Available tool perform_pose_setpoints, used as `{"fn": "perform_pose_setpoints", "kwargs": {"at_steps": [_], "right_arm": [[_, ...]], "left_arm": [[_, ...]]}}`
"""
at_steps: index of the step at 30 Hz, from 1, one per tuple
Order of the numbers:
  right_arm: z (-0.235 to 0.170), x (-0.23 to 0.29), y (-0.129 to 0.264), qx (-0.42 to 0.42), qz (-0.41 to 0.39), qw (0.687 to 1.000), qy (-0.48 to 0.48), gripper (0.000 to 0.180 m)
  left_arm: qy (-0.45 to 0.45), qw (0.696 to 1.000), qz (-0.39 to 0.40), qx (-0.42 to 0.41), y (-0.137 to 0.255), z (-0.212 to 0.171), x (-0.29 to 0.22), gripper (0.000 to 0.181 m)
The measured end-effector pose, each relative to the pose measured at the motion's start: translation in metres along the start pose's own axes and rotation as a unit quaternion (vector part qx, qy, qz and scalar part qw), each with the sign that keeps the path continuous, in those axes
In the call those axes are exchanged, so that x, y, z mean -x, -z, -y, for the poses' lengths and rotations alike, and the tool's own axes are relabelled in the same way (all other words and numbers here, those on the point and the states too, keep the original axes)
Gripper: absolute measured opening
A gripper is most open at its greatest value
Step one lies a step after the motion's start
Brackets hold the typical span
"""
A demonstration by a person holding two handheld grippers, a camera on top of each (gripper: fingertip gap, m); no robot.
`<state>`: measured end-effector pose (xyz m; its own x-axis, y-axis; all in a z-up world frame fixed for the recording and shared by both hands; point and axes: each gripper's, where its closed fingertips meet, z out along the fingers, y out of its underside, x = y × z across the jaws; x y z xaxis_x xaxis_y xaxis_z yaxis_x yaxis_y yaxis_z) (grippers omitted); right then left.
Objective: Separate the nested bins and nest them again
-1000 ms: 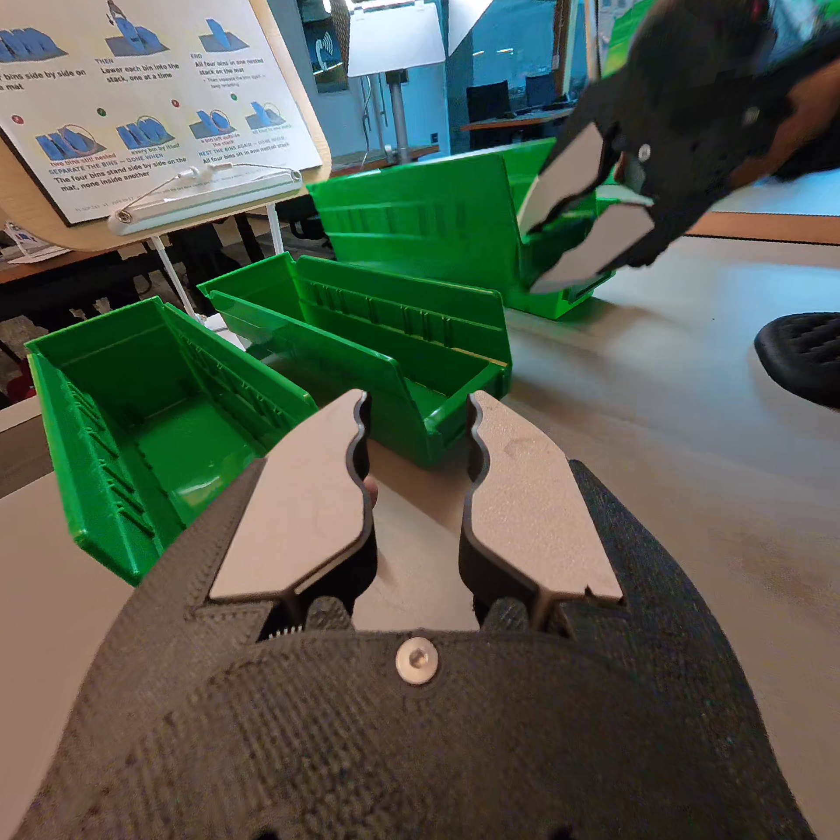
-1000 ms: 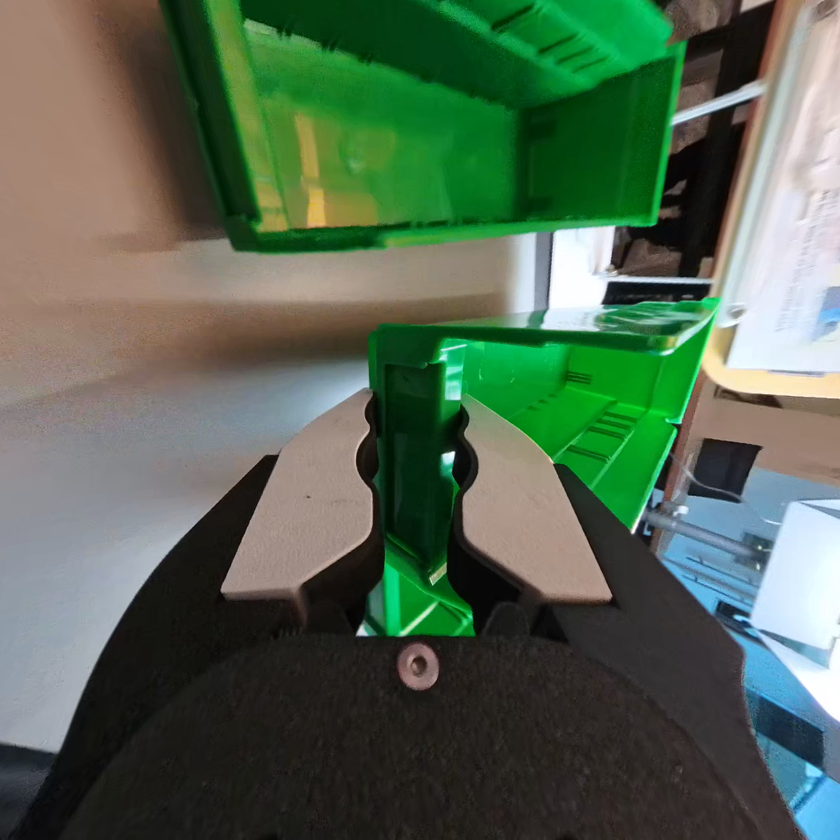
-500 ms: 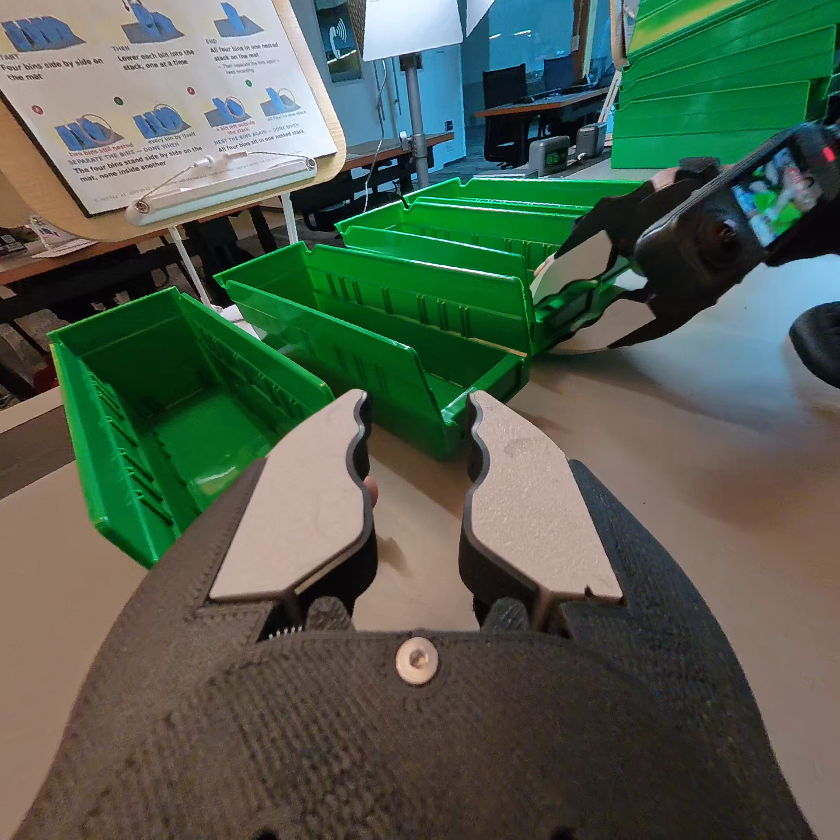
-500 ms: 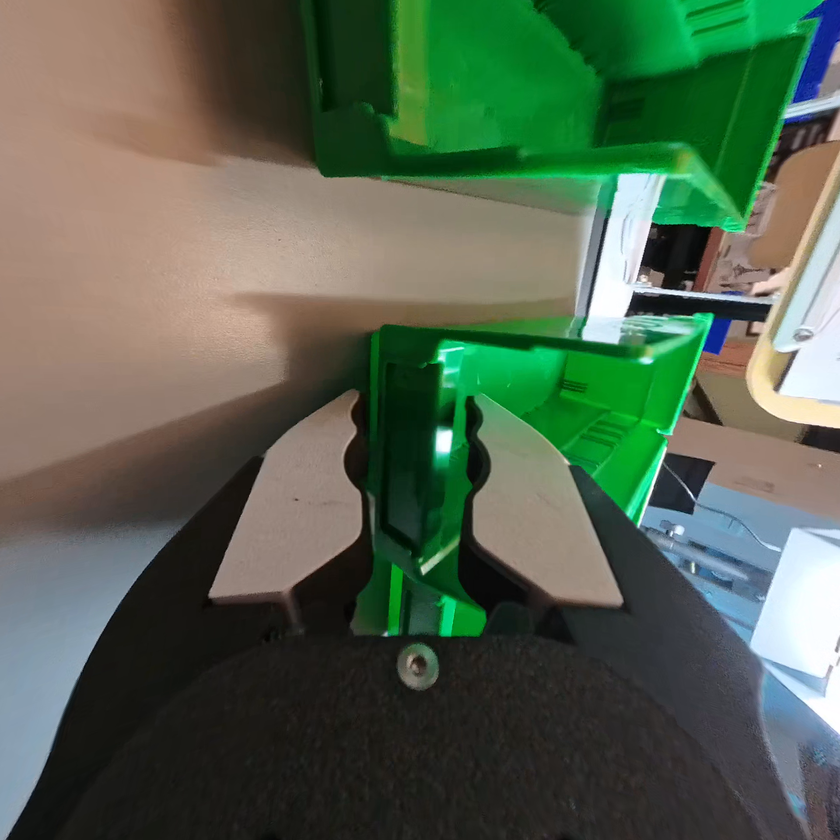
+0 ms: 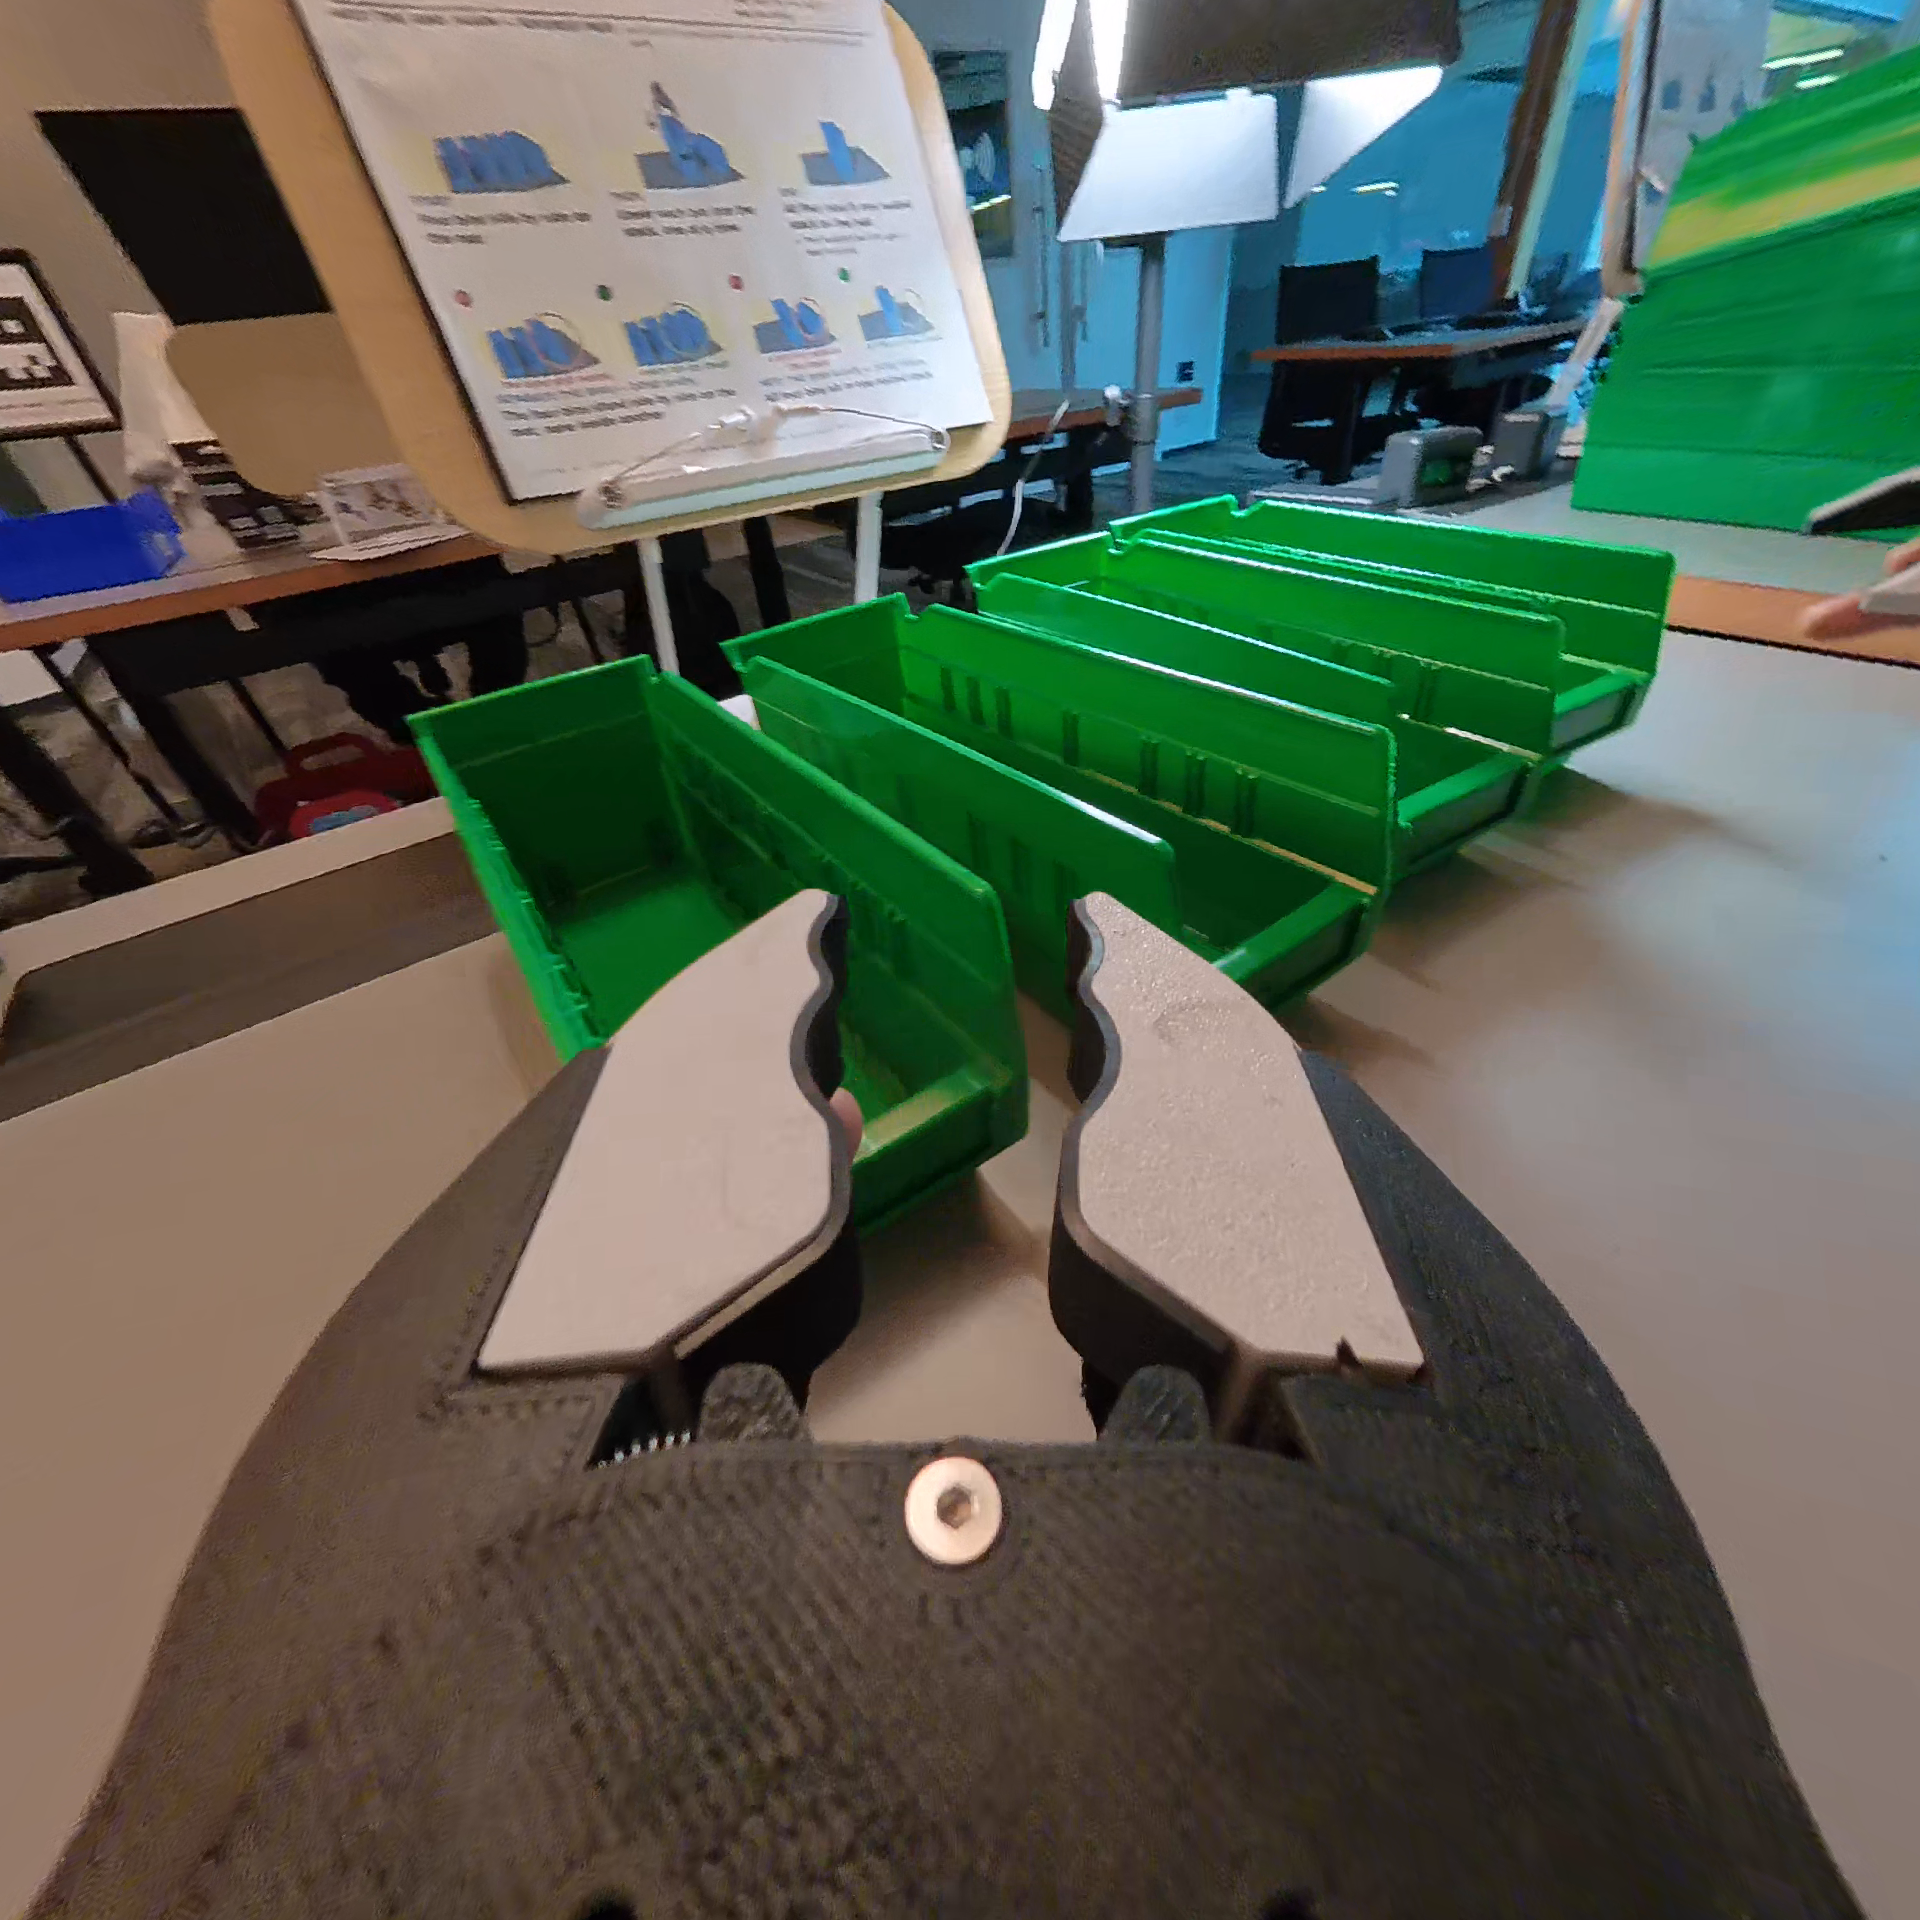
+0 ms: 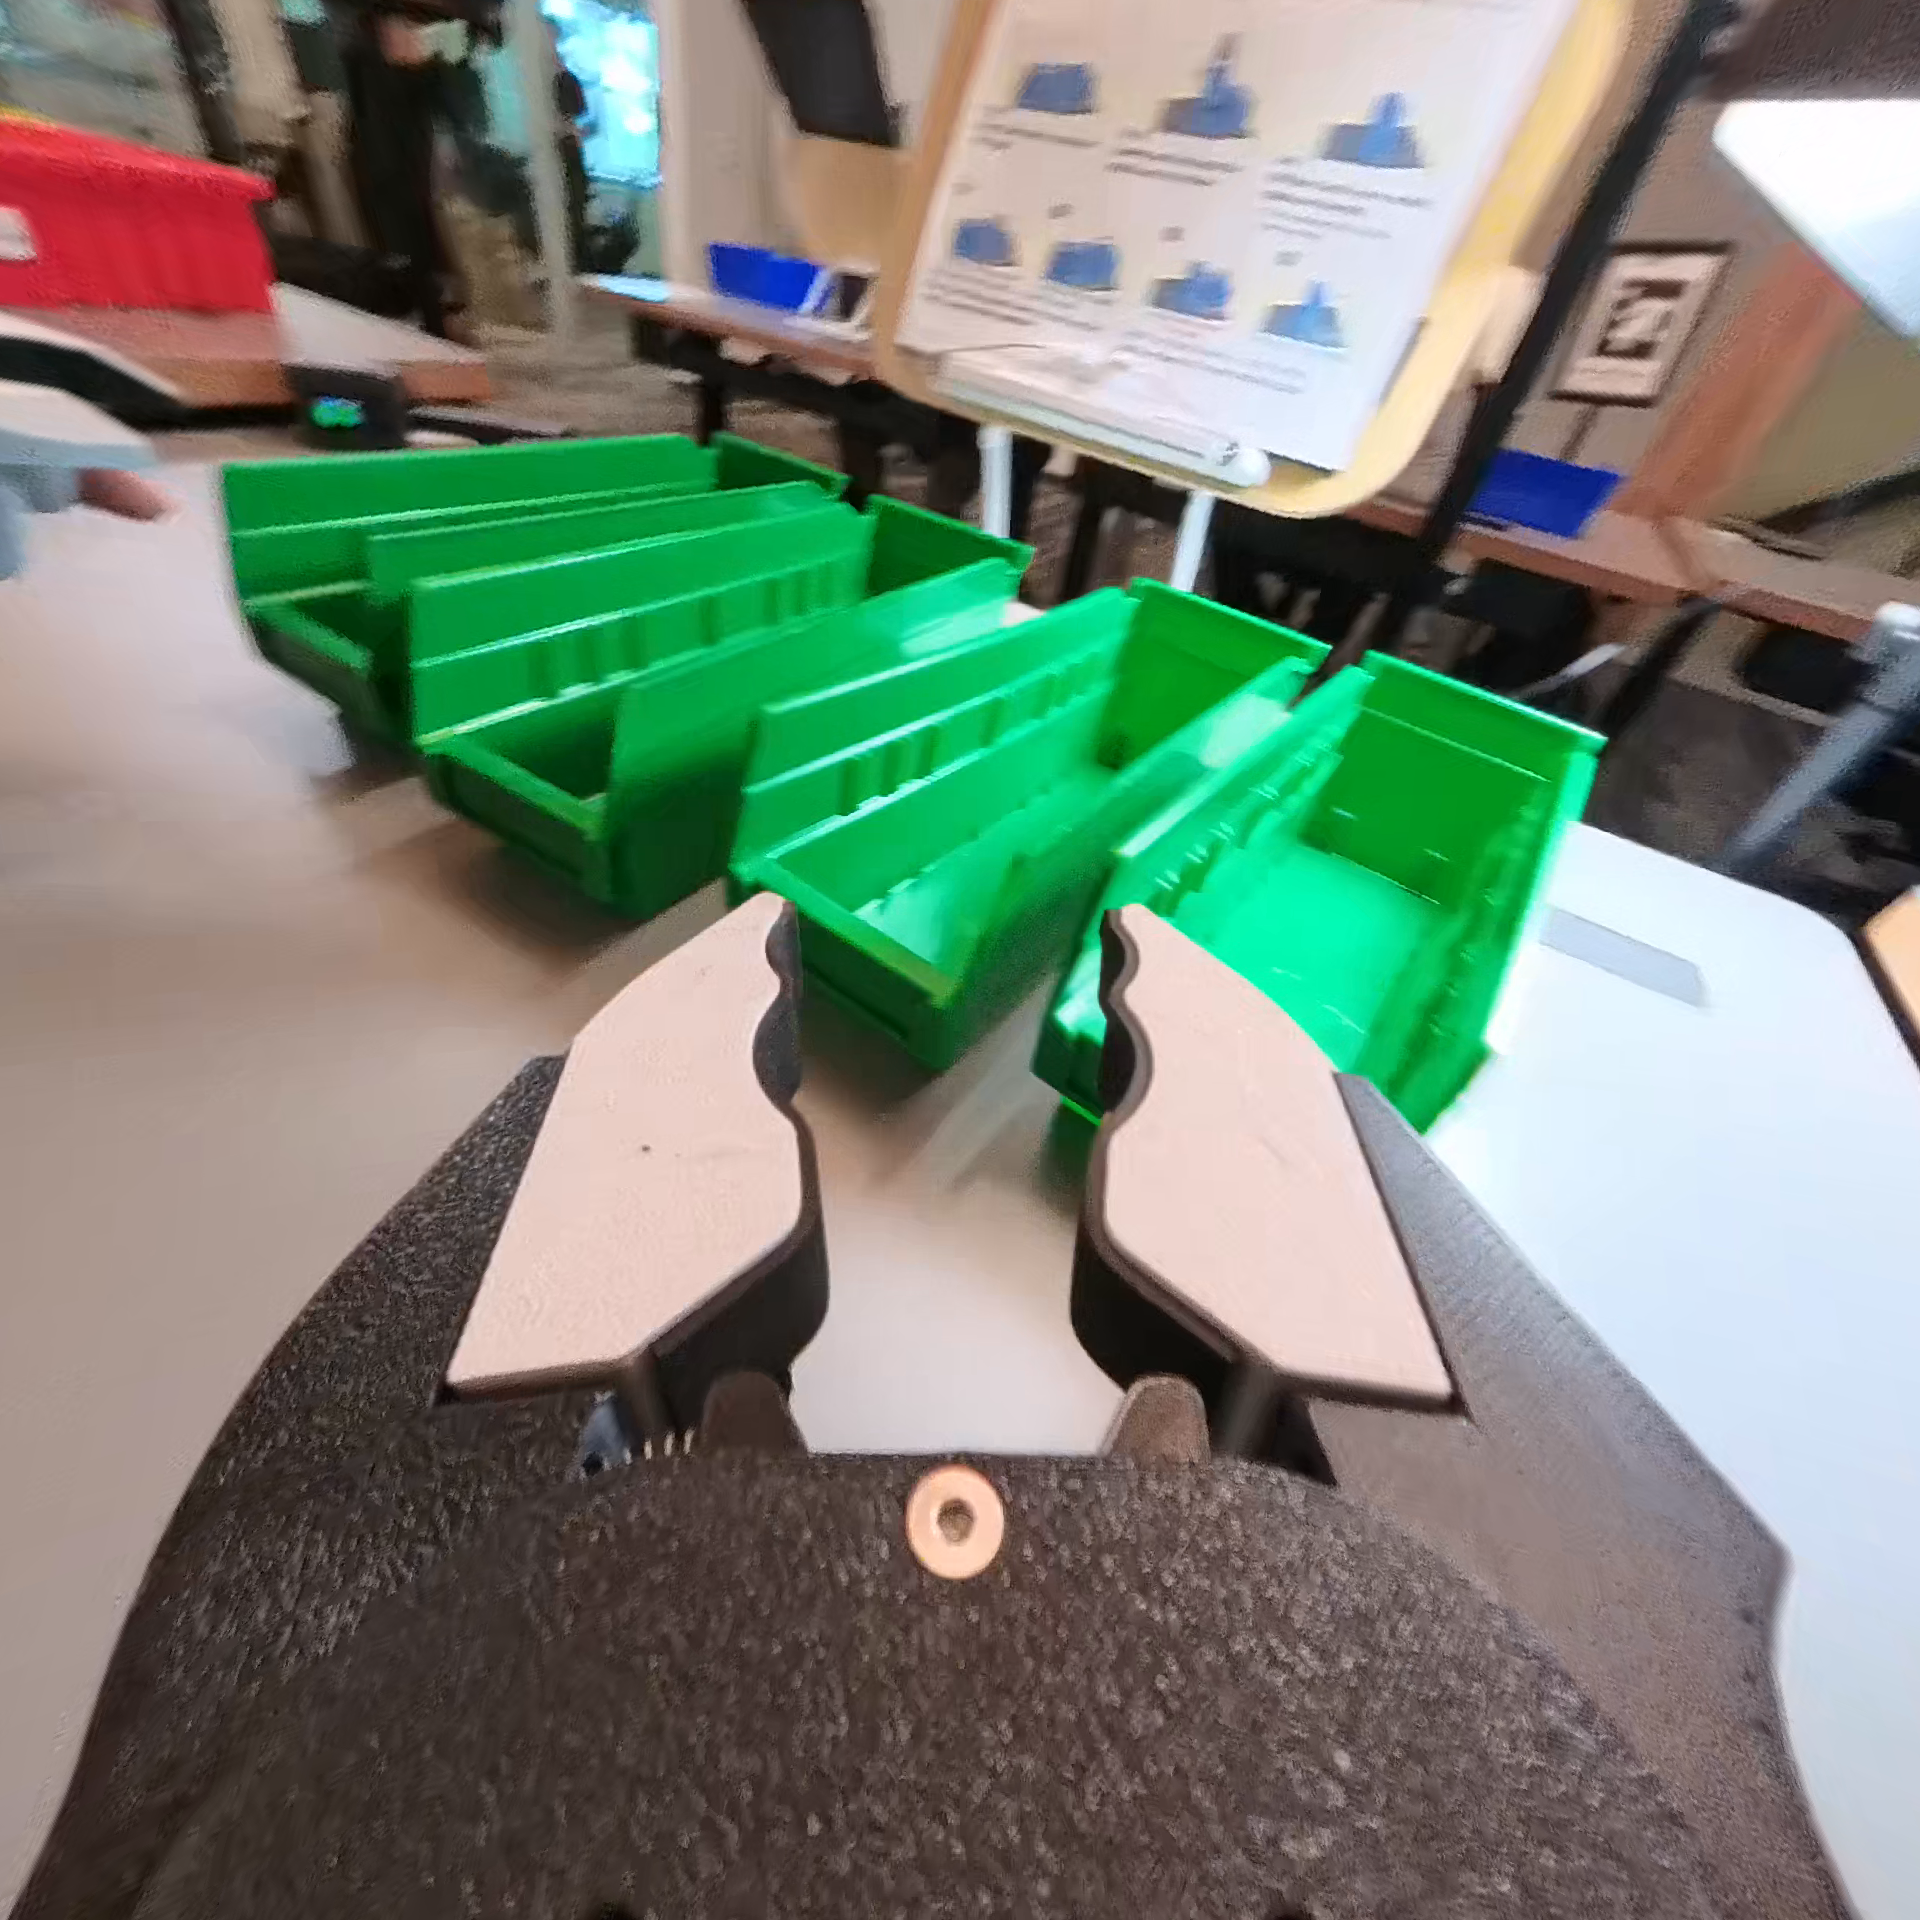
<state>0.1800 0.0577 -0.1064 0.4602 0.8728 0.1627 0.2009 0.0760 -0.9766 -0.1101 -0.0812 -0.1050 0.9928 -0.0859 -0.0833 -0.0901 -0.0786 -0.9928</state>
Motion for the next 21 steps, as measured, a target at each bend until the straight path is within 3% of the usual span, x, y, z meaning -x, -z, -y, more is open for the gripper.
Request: {"fn": "perform_pose_setpoints", "kwargs": {"at_steps": [4, 8, 15, 21], "right_arm": [[-0.022, -0.015, 0.005, -0.008, -0.047, 0.999, -0.023, 0.055], [-0.018, -0.024, 0.008, -0.024, -0.082, 0.996, -0.002, 0.057], [-0.027, -0.029, 0.010, -0.006, -0.101, 0.995, 0.005, 0.059], [-0.028, -0.031, 0.011, -0.002, -0.107, 0.994, -0.008, 0.062]], "left_arm": [[0.000, 0.999, 0.033, 0.003, 0.009, -0.005, 0.019, 0.042], [-0.037, 0.997, 0.066, 0.031, 0.013, -0.018, 0.035, 0.046], [0.001, 0.997, 0.053, 0.055, 0.015, -0.027, 0.028, 0.052], [0.015, 0.991, 0.006, 0.134, 0.017, -0.054, 0.006, 0.070]]}}
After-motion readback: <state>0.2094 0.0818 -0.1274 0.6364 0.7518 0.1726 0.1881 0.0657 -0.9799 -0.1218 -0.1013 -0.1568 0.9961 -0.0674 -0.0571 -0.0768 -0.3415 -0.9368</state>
